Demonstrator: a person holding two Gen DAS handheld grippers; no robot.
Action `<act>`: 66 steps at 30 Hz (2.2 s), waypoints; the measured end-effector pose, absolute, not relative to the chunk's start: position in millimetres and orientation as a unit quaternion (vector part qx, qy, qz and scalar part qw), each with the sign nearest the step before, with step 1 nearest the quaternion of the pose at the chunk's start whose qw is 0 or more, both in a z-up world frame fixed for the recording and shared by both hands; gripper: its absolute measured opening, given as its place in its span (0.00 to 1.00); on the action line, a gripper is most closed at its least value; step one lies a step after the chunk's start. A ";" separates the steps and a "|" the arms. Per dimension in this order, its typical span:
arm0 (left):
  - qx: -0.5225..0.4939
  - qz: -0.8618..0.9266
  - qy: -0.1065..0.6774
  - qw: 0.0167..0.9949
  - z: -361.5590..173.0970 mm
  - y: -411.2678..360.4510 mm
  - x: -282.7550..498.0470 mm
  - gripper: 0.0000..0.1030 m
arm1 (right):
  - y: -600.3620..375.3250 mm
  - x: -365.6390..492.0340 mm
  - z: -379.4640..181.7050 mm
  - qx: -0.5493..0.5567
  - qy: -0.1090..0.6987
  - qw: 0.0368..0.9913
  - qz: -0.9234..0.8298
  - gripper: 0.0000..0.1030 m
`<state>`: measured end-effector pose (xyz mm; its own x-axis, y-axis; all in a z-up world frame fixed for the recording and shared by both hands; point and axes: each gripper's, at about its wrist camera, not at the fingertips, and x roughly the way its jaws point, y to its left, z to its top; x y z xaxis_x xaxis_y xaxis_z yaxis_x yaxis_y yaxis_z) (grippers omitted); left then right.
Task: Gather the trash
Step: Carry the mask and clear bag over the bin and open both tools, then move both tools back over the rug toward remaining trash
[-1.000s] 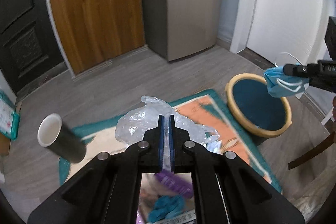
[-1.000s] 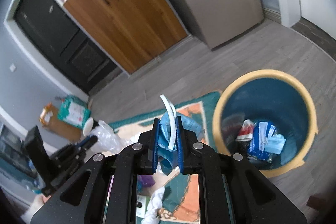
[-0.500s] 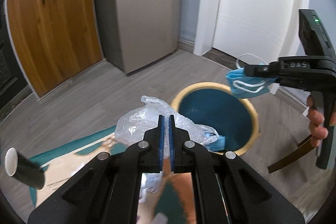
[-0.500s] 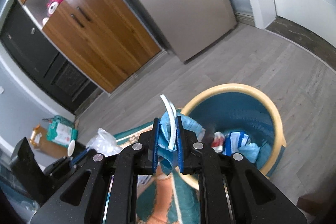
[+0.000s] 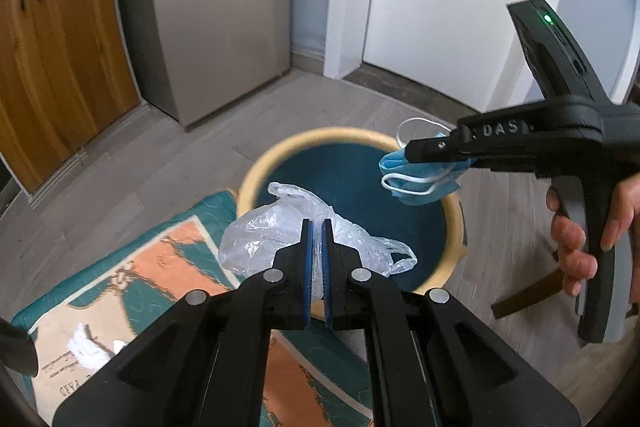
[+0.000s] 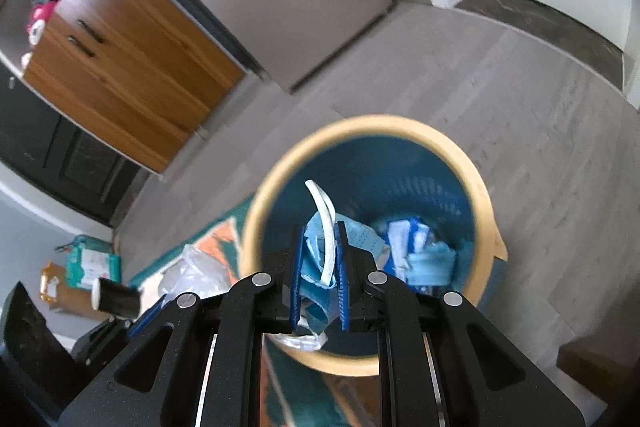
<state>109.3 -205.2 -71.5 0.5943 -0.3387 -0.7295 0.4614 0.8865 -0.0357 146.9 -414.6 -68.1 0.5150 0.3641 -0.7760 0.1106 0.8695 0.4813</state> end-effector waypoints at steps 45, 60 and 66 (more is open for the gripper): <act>0.096 -0.132 0.353 0.921 -33.1 -107.2 57.7 0.79 | -360.0 143.7 -51.9 0.177 0.487 0.853 0.053 0.93; 0.088 -0.023 0.375 0.922 -30.6 21.9 2.2 0.79 | -233.4 114.5 -60.5 0.032 0.505 0.855 0.111 0.93; 0.056 0.017 0.401 0.914 -46.6 69.1 -19.1 0.79 | -184.0 87.7 -58.0 -0.005 0.503 0.851 0.153 0.94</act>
<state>-19.1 69.1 -46.6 0.6778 0.0757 -0.7314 0.0141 0.9932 0.1158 87.7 -184.0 -58.0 0.4481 0.2555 -0.8567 -0.2649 0.9532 0.1458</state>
